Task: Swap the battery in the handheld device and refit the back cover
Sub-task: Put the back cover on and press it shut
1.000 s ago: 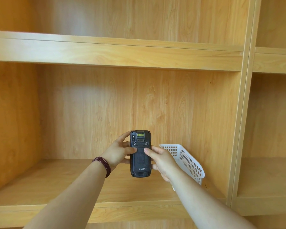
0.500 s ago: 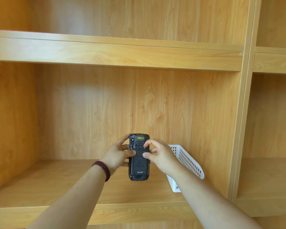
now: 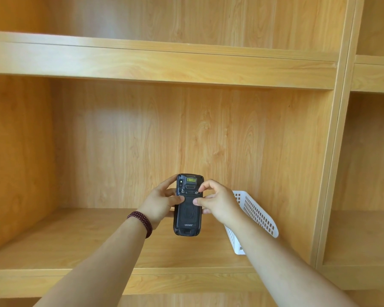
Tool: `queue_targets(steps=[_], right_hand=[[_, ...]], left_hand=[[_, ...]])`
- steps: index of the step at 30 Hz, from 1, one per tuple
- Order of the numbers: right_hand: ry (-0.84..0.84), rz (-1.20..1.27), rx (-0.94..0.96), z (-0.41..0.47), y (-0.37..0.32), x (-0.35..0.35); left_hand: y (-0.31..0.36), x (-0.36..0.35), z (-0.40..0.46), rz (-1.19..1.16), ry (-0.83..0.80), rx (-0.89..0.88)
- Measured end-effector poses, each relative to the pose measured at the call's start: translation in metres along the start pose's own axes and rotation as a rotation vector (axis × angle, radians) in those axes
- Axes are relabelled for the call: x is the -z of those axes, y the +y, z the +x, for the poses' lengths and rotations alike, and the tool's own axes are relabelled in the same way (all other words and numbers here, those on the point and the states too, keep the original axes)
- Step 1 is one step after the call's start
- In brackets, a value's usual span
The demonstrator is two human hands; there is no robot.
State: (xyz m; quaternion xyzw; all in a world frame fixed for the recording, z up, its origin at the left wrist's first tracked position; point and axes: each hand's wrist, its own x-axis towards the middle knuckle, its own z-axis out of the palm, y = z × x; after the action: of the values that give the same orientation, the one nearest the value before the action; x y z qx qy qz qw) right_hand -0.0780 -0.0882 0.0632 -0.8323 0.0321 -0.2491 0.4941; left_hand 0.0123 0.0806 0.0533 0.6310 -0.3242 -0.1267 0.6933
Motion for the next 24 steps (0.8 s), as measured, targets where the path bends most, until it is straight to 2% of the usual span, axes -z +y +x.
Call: queue_targets(steps=[11, 24], right_hand=[[0.043, 0.048, -0.069, 0.0013, 0.0000, -0.0054], [0.062, 0.058, 0.045, 0.0034, 0.0049, -0.0014]], left_hand=[[-0.0064, -0.0013, 0.0018, -0.044, 0.035, 0.010], [0.0008, -0.0031, 0.0052, -0.045, 0.024, -0.017]])
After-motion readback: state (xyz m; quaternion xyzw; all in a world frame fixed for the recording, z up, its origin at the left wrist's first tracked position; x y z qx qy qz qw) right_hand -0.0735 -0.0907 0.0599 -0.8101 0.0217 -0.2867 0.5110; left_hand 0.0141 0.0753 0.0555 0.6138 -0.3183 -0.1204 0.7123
